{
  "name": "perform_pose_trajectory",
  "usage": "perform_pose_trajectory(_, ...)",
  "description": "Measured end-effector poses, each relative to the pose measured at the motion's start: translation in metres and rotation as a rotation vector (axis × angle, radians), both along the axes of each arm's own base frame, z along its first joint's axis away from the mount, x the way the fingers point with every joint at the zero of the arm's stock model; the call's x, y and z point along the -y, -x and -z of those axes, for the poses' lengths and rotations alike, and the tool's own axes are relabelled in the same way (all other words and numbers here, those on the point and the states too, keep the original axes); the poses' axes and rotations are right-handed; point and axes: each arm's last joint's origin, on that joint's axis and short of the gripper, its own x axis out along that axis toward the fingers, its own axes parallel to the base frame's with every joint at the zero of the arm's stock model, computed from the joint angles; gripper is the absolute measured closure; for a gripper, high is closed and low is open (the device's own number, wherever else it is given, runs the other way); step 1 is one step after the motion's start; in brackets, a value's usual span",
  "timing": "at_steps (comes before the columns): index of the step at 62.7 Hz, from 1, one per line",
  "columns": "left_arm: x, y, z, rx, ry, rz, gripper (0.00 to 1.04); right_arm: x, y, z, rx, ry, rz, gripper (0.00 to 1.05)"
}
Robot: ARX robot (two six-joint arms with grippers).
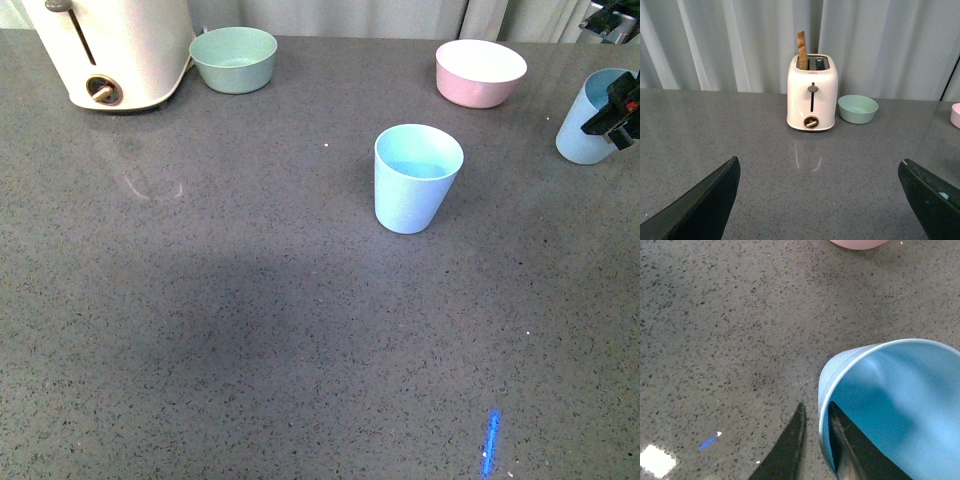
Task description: Stack blue cups with both arms
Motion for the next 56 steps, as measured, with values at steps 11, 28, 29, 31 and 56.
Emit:
perform_pose_trajectory(11, 0.0, 0.0, 0.0, 0.0, 0.0, 0.0, 0.09, 0.004, 0.017, -0.023, 0.01, -0.037, -0.019, 1.03)
perform_pose_trajectory(28, 0.0, 0.0, 0.0, 0.0, 0.0, 0.0, 0.09, -0.008, 0.062, -0.093, 0.029, -0.137, -0.156, 1.03)
perform_pose_trajectory(29, 0.0, 0.0, 0.0, 0.0, 0.0, 0.0, 0.09, -0.01, 0.063, -0.096, 0.031, -0.141, -0.164, 1.03)
perform_pose_trajectory(31, 0.0, 0.0, 0.0, 0.0, 0.0, 0.0, 0.09, -0.016, 0.068, -0.103, 0.038, -0.152, -0.189, 1.03)
perform_pose_trajectory(56, 0.0, 0.0, 0.0, 0.0, 0.0, 0.0, 0.09, -0.11, 0.107, -0.114, -0.018, -0.174, -0.478, 1.03)
